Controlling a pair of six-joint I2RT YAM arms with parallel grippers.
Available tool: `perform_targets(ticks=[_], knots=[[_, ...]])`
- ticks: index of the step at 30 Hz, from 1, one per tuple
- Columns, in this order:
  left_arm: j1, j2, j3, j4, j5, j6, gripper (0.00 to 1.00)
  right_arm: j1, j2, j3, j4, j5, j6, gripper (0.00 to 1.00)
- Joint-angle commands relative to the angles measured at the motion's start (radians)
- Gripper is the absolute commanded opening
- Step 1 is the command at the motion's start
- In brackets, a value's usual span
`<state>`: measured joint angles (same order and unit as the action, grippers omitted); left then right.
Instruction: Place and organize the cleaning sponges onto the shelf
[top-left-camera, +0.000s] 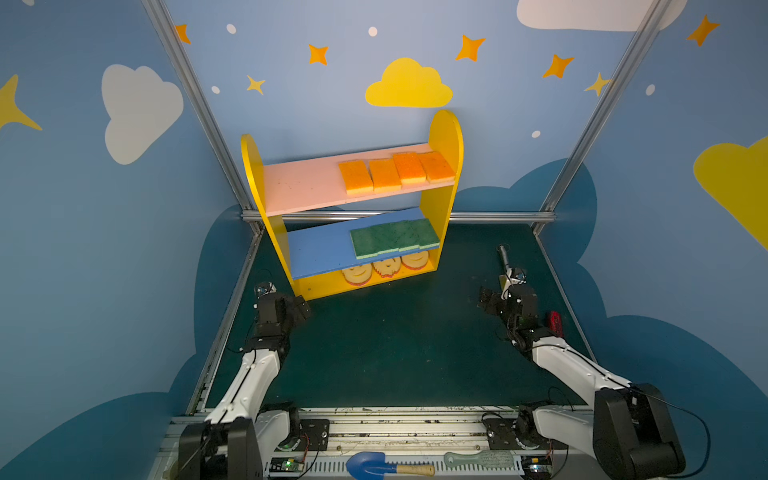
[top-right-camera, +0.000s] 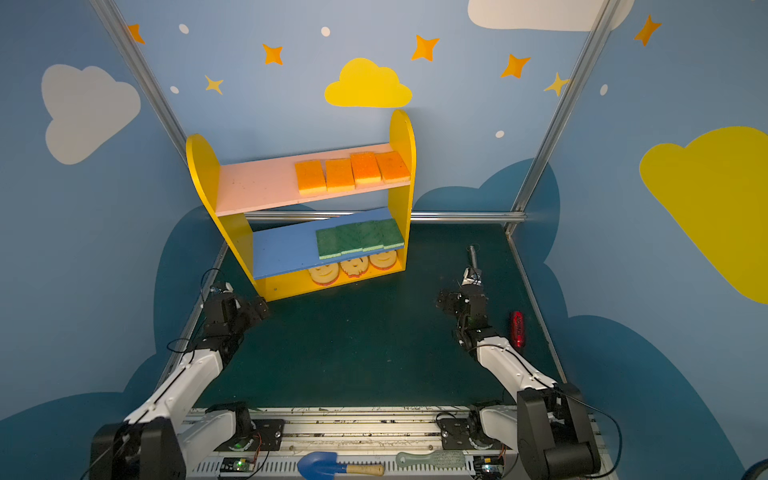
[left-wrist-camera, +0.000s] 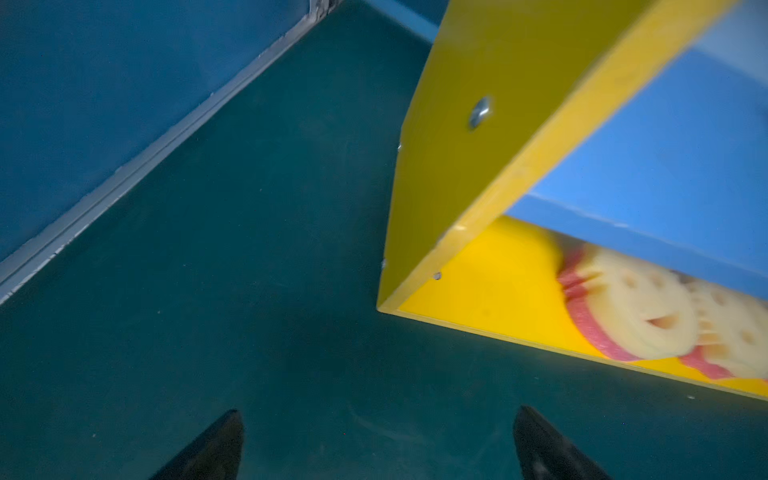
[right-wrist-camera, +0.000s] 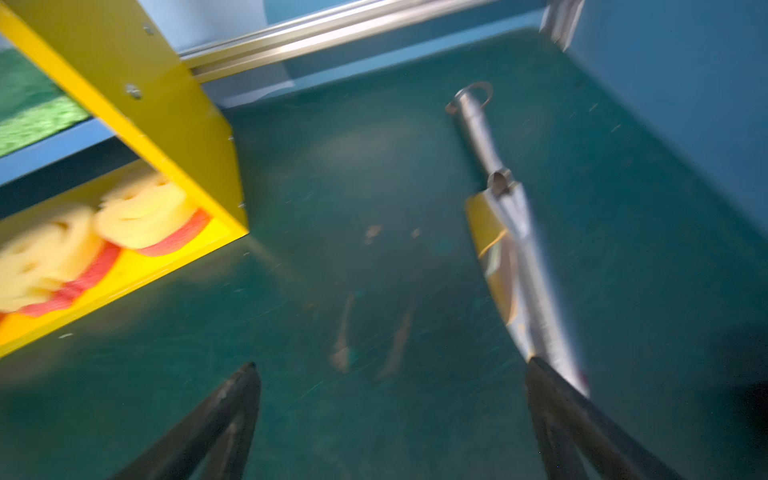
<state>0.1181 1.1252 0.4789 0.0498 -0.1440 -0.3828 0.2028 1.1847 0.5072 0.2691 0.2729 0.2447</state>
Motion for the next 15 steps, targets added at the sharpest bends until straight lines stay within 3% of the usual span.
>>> perform_targets(ticks=[1,6,12,15], knots=[[0.006,0.104,0.054,0.188,0.068,0.112,1.0,-0.042,0.02,0.021,0.018,0.095,-0.108,0.98],[0.008,0.26,0.042,0.366,0.037,0.171,1.0,-0.057,0.097,0.053,-0.028,0.127,-0.09,0.98],[0.058,0.343,0.044,0.458,0.087,0.151,1.0,-0.046,0.135,-0.008,0.117,0.124,-0.133,0.98],[0.067,0.346,0.065,0.423,0.143,0.178,1.0,-0.043,0.18,-0.091,0.325,0.117,-0.21,0.98]])
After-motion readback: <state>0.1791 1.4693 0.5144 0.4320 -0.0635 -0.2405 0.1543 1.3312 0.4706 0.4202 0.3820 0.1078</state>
